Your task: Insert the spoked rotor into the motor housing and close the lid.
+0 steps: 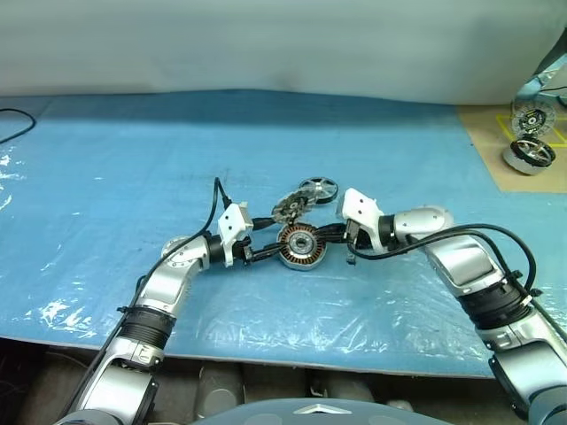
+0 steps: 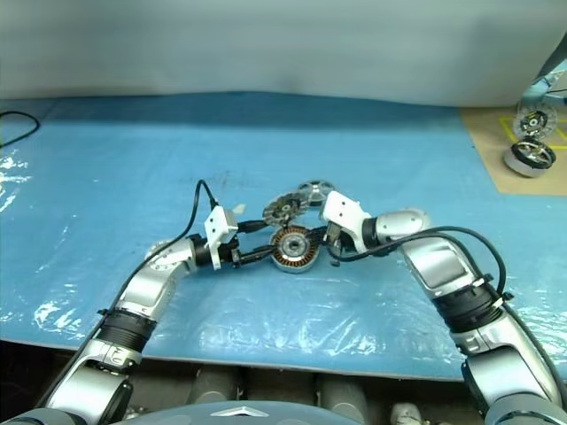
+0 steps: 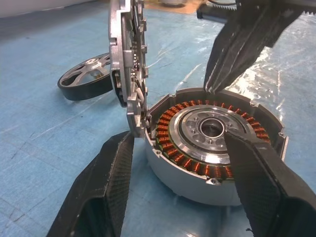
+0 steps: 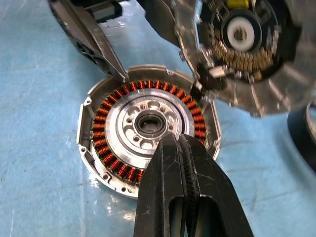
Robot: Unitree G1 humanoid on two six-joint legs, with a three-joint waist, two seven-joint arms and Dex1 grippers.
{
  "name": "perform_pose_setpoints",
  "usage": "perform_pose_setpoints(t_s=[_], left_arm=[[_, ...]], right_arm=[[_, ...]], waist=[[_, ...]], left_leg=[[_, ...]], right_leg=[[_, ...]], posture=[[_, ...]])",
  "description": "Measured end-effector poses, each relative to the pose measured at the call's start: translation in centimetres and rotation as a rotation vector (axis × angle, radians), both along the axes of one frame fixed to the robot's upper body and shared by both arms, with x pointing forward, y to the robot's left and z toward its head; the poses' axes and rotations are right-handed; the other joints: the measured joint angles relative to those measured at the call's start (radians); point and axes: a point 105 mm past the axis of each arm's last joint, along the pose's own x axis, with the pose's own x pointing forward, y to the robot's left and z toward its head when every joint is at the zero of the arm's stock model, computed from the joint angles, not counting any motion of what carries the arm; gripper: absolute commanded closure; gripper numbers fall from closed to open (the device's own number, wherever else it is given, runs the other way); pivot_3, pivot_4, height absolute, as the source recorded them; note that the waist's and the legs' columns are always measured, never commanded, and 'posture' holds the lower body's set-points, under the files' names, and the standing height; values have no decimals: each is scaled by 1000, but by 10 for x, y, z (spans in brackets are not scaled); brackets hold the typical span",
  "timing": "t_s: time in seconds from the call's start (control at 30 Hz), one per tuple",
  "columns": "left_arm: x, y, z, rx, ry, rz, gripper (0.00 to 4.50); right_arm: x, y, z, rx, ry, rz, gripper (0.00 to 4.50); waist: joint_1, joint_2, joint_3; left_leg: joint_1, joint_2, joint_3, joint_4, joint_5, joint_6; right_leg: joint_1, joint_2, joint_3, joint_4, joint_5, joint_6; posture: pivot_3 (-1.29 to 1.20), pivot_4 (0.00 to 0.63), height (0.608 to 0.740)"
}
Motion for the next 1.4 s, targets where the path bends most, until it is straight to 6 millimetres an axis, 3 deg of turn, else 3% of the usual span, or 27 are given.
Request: perform_pose_setpoints(t_s=[0.13,0.27,0.37,0.47,0.77,0.9,0.97,1.4], left_arm=[[0,-1,2,1,-1,-2,1477],[-1,-2,5,-1,-8,-5,1477],[-2,-1,5,4,-8,-4,1477],[-4,1,7,12,-13,0,1477],[-9,0,14,7,-12,34,1477],[-9,2,12,9,-1,49,1477],[-9,3,11,11,-1,51,1477],[-7,7,3,12,8,63,1477]], right_arm=[[2,10,17,-68,-102,144,4447],[-5,21,18,-155,-160,294,4447],[-6,25,15,-257,-216,414,3868],[-4,26,10,-352,-252,509,2911],[13,22,1,-453,-258,600,2911],[11,29,-3,-441,-249,642,3807],[13,30,-5,-467,-257,663,4485],[17,36,-6,-559,-296,767,4485]], waist=[[1,0,0],[1,-1,0],[1,-1,0],[0,-1,1],[-4,-4,2],[-13,-4,2],[-18,-4,2],[-24,-4,3]], left_leg=[[0,0,0,3,0,1],[-1,0,0,3,2,5],[-1,0,0,5,1,6],[-1,0,0,8,-1,10],[-2,1,0,19,-1,10],[-3,1,0,19,-1,11],[-3,1,0,19,-2,11],[-4,1,0,21,-2,12]], right_leg=[[0,0,0,2,1,-1],[0,0,0,3,1,-1],[-1,0,0,4,1,-1],[-2,-1,0,10,0,-3],[-4,-1,0,19,-3,-7],[-4,-1,0,20,-3,-7],[-4,-1,0,20,-3,-7],[-5,-1,0,20,-3,-7]], posture=[[0,150,740],[0,150,740],[0,150,740],[0,150,740],[0,150,740],[0,150,740],[0,150,740],[0,150,740]])
